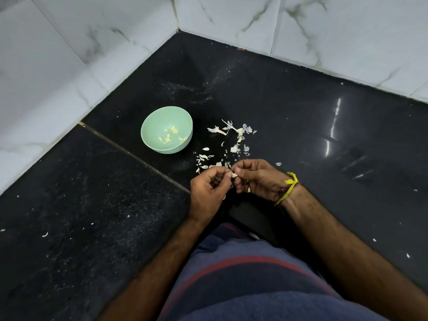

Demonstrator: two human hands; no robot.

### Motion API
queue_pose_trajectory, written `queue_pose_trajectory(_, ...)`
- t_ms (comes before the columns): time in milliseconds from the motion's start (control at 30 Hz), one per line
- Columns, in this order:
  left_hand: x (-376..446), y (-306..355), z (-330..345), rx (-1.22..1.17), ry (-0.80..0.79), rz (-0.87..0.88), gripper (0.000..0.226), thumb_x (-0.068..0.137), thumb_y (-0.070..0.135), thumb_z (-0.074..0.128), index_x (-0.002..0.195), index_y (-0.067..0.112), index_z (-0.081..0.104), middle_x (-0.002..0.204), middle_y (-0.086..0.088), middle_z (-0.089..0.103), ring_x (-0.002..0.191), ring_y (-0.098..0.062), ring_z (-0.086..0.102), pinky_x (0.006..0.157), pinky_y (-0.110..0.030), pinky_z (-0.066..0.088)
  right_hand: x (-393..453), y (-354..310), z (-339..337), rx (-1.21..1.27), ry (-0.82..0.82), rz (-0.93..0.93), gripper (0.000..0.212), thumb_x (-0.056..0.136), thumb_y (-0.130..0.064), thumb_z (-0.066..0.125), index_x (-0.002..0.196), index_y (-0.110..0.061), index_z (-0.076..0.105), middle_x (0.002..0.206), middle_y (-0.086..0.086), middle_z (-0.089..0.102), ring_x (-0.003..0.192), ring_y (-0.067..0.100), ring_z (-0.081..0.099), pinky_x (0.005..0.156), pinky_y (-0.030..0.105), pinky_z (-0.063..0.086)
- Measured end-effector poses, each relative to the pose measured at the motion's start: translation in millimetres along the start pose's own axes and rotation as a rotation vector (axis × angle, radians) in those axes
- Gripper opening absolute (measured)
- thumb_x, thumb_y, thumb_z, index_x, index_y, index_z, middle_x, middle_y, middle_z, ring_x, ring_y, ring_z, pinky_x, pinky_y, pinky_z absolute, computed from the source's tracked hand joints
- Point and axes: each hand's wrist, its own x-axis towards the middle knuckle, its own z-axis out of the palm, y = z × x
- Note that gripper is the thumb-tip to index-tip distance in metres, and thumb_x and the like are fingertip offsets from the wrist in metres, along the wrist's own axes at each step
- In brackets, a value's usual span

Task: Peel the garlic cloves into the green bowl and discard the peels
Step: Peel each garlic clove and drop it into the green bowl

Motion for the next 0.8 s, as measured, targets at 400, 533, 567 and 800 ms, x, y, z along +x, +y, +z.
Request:
queue_pose_trajectory(400, 4.2, 0.6, -3.4, 0.057, -0.021, -0.107, 0.009, 0.096, 0.005, 0.064, 0.088, 0.005, 0.068, 0.070, 0.008, 0.069, 0.064, -0.003, 0.062, 0.064, -0.024, 0.053, 5.8, -0.3, 4.1, 0.047, -0.045, 0.039, 0.009, 0.088, -0.010, 0.063, 0.095, -0.006, 0.064, 0.068, 0.007, 0.064, 0.058, 0.015, 0.062, 0.058, 0.026, 0.055)
queue_pose_trajectory(533, 5.0, 2.1, -6.3, 0.014, -0.035, -0.084, 0.009, 0.098, 0.012, 0.062, 0.101, 0.009, 0.071, 0.087, 0.002, 0.074, 0.079, -0.012, 0.069, 0.074, -0.030, 0.057, 4.3, 0.1, 7.8, 0.094, -0.023, 0.034, 0.006, 0.088, -0.009, 0.061, 0.094, -0.007, 0.061, 0.065, 0.006, 0.063, 0.056, 0.014, 0.060, 0.054, 0.024, 0.053)
queue_pose_trajectory(567, 4.0, 3.3, -7.1, -0.031, -0.043, -0.078, 0.014, 0.100, 0.012, 0.060, 0.110, 0.009, 0.070, 0.093, 0.002, 0.074, 0.085, -0.011, 0.070, 0.078, -0.027, 0.056, 4.2, -0.1, 8.7, 0.100, -0.006, 0.033, 0.007, 0.087, -0.009, 0.062, 0.094, -0.007, 0.061, 0.065, 0.006, 0.062, 0.055, 0.013, 0.060, 0.054, 0.024, 0.052)
queue_pose_trajectory(800, 4.9, 2.0, -7.9, -0.186, -0.047, -0.109, 0.018, 0.089, -0.004, 0.070, 0.106, 0.001, 0.074, 0.095, -0.012, 0.077, 0.084, -0.015, 0.073, 0.079, -0.024, 0.058, 6.3, 0.2, 5.6, 0.063, 0.020, 0.048, 0.009, 0.086, -0.013, 0.064, 0.092, -0.007, 0.063, 0.068, 0.008, 0.062, 0.057, 0.013, 0.060, 0.054, 0.023, 0.052)
